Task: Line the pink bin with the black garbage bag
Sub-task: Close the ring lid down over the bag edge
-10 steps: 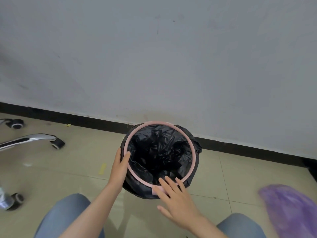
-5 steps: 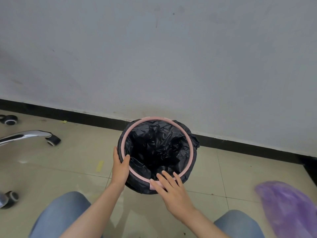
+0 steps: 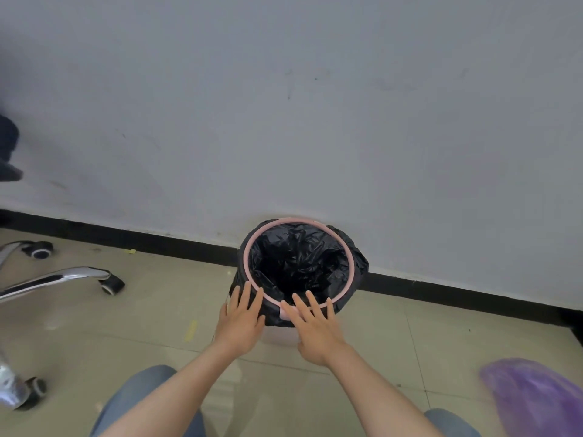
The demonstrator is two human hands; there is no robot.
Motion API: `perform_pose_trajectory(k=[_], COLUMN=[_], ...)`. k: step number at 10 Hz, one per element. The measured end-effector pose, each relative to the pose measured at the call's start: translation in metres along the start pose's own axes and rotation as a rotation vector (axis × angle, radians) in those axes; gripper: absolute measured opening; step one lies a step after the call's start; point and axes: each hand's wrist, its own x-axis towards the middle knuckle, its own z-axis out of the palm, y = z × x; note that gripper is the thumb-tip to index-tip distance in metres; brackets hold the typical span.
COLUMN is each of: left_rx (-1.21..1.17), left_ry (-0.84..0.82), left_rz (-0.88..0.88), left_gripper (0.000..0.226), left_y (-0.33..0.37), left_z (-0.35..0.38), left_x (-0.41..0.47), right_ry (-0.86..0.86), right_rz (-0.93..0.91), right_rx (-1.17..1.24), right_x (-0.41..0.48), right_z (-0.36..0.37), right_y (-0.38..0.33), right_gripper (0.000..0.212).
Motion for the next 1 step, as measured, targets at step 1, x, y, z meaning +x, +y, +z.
perform_pose_trajectory(k=[1], left_rx=[0.072], left_ry=[-0.051], left_rz=[0.022], left_gripper=[0.057], left_y=[-0.0016], left_z=[-0.0174], left_x=[-0.0006], right_ry=[-0.075], right_rz=[0.040], right_rx=[-0.026], right_x=[0.0028], right_z=[-0.0114], right_y=[-0.0040], right_gripper=[0.079])
